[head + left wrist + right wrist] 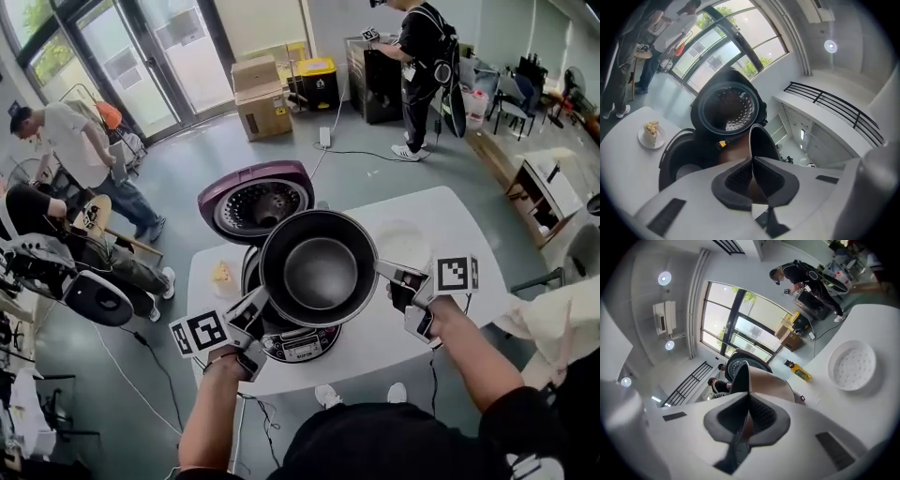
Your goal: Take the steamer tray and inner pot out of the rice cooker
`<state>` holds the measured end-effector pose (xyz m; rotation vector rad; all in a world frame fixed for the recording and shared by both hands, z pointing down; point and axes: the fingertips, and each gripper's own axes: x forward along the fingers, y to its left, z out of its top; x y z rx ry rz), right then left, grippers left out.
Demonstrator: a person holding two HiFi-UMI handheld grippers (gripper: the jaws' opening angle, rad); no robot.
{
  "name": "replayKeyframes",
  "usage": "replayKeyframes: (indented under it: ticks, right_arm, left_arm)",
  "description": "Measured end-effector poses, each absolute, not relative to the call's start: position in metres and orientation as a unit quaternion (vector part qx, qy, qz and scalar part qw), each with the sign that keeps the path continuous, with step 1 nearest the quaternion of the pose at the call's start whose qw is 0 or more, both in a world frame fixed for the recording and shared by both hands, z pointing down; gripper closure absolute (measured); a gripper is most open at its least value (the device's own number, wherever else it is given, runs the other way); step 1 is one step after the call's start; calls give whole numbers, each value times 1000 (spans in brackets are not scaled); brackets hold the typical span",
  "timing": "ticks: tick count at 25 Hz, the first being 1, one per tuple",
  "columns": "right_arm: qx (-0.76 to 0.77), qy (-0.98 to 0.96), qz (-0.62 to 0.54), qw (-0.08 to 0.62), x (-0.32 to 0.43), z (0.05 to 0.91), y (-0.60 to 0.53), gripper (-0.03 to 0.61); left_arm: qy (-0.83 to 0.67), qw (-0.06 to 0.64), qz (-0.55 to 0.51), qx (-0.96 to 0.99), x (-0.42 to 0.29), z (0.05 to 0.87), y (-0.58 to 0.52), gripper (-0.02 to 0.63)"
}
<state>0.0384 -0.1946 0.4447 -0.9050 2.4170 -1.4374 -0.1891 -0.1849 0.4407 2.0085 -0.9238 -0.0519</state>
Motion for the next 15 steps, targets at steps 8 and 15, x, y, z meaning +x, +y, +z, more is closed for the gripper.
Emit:
replayKeyframes:
  ticks: [8,15]
  right_arm:
    - [-339,800,-479,123,132,434,-171,566]
    - [-372,777,-491,133,204,455,-151,569]
  left_arm:
    - [-358,438,-18,824,-100,429,-171,592]
    - [-335,445,-12,831,-27,446,-161,595]
